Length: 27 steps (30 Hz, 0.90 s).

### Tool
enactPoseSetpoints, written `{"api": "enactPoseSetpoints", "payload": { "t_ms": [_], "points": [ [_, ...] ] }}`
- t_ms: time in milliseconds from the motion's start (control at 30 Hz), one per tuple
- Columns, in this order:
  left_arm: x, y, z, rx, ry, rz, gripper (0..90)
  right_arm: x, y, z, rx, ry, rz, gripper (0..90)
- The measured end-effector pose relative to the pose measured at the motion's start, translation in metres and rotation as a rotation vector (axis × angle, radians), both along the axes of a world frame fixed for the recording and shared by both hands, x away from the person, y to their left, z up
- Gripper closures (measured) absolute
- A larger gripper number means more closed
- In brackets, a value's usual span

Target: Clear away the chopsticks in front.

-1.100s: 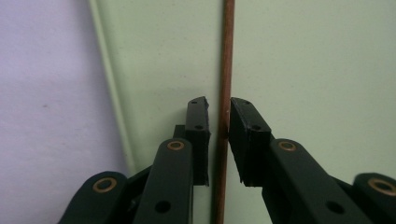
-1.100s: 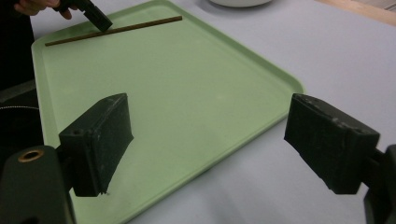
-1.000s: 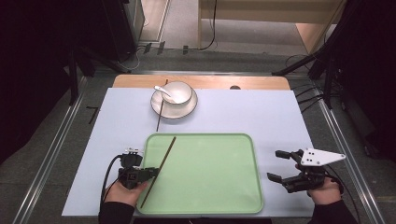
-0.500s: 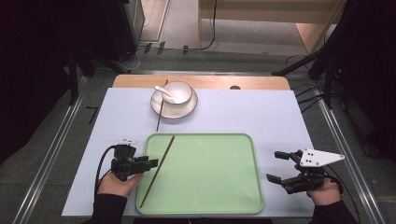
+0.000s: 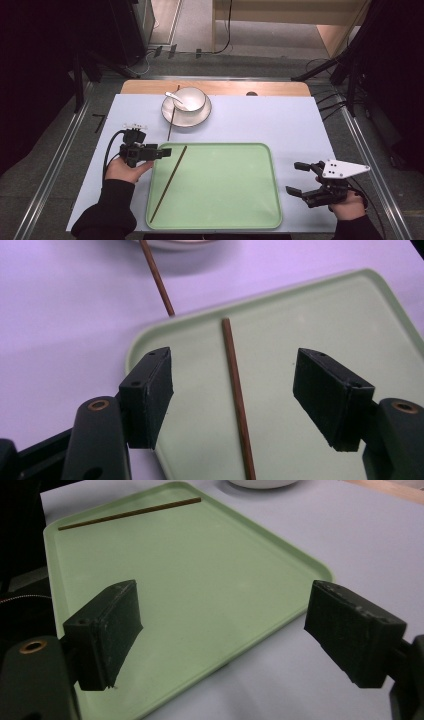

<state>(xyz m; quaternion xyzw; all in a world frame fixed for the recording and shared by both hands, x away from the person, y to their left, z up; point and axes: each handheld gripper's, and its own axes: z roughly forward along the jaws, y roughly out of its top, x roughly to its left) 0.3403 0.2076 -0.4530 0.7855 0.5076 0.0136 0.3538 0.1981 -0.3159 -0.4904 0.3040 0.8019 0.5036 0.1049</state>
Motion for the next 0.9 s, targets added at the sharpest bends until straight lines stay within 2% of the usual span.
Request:
{"api": "enactPoseSetpoints", "payload": {
  "t_ms": [233,433,633,733,833,900],
  "points": [
    [0.027,-0.001,0.008,0.024,-0.013,0.012,32.6,0.001,-0.002,-0.003,0.005,0.017,-0.02,15.7],
    [0.056,-0.009,0.011,0.044,-0.027,0.023,32.7,0.002,-0.008,-0.004,0.049,0.006,-0.068,15.9],
    [0.085,-0.018,0.006,0.081,-0.055,0.01,32.8,0.001,-0.007,-0.004,0.042,0.016,-0.066,15.8],
    [0.097,-0.023,0.004,0.118,-0.073,-0.002,33.8,0.0,-0.009,-0.003,0.043,0.018,-0.066,15.8],
    [0.109,-0.027,-0.002,0.14,-0.071,0.001,34.9,-0.001,-0.01,-0.003,0.046,0.018,-0.07,15.8],
    [0.115,-0.029,-0.007,0.122,-0.055,0.014,35.7,-0.002,-0.011,-0.003,0.045,0.019,-0.07,15.9]
  ]
}}
